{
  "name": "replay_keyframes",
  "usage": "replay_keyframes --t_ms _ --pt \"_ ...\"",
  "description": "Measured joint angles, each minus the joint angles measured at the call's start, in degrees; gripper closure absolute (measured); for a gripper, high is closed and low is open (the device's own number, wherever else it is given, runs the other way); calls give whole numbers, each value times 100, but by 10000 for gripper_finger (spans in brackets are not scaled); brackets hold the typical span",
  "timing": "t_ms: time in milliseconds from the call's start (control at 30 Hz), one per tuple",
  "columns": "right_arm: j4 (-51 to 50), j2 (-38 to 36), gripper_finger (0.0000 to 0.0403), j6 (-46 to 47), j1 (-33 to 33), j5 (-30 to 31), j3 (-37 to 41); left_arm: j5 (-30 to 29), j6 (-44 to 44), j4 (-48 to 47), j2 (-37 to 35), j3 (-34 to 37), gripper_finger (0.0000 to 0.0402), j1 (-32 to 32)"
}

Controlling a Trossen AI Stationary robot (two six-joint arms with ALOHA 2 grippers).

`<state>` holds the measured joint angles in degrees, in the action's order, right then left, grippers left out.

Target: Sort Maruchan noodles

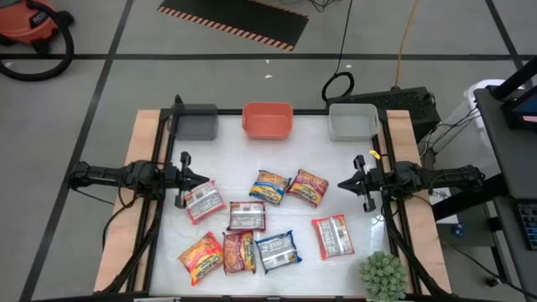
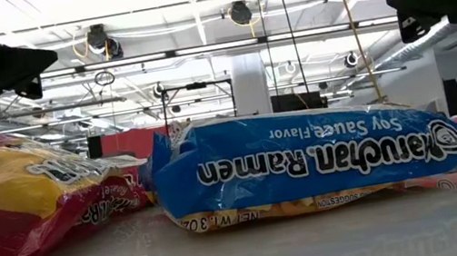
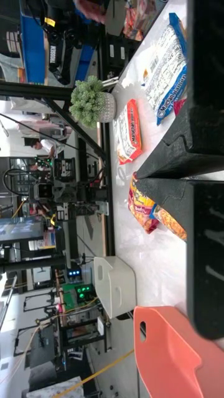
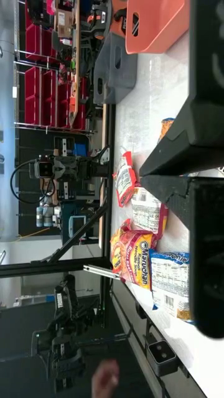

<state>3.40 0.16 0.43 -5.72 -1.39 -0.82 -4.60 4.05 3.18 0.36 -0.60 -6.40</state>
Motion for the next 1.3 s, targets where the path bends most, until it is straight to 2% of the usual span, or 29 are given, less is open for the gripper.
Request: replay_keyframes --t_ms 733,833,900,1100,1300 --pt "247 1 403 217 -1 -1 -22 0 0 0 0 0 400 -1" --pt "176 122 403 377 -2 509 -229 0 -2 2 0 0 400 0" --pt "-35 335 403 315 2 768 -457 0 -2 1 0 0 400 -1" --pt "46 1312 403 55 0 772 -1669 -9 145 187 0 0 400 0" --pt "-857 2503 403 32 0 761 -3221 -7 171 181 0 0 400 0"
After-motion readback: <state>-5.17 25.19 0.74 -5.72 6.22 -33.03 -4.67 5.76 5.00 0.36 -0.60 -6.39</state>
